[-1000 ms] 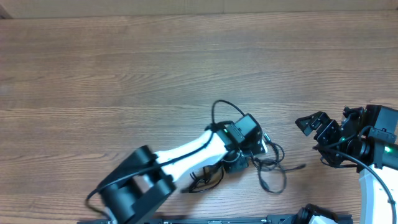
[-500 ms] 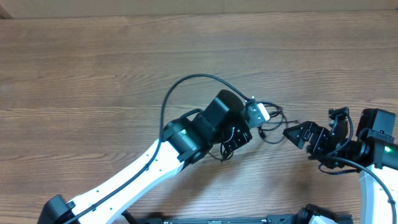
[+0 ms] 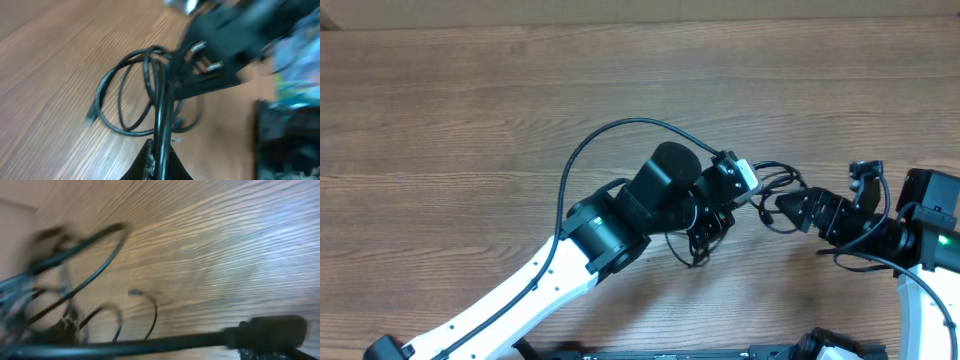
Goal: Untangle cables
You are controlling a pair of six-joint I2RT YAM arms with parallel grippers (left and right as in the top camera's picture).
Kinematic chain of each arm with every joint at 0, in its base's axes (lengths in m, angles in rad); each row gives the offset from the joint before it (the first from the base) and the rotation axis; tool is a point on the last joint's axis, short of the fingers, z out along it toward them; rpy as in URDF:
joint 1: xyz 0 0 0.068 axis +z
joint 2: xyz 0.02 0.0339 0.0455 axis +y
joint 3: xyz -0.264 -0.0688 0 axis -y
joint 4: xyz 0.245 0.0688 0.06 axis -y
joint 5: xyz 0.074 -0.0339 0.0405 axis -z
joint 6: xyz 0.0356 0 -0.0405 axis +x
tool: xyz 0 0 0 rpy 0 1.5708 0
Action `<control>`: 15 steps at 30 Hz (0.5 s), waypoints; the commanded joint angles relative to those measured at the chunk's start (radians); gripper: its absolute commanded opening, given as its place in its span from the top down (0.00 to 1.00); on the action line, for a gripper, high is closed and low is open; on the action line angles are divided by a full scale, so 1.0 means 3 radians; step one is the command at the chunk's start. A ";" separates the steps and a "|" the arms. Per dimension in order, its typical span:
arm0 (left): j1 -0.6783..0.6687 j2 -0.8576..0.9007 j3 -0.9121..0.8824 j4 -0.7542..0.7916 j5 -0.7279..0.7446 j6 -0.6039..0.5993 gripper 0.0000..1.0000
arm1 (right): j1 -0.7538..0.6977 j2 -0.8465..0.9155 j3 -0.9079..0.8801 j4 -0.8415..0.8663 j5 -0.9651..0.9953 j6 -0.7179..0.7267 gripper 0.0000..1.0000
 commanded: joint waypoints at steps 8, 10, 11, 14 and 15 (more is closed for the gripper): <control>0.0080 -0.0696 0.0037 0.0646 0.0403 -0.0571 0.96 | 0.0000 0.0221 0.0041 -0.0034 0.0810 0.0479 0.00; 0.0144 -0.0834 0.0037 0.0656 0.0403 -0.0584 0.96 | 0.0000 0.0284 0.0041 -0.0061 0.0807 0.0479 0.00; 0.0182 -0.0900 0.0037 0.0649 0.0403 -0.0584 0.96 | 0.0000 0.0305 0.0041 -0.0074 0.0806 0.0479 0.00; 0.0299 -0.1074 0.0037 0.0562 0.0403 -0.0582 0.96 | 0.0000 0.0348 0.0041 -0.0083 0.0806 0.0478 0.00; 0.0329 -0.1113 0.0037 0.0530 0.0403 -0.0582 0.96 | 0.0000 0.0348 0.0041 -0.0083 0.0800 0.0478 0.00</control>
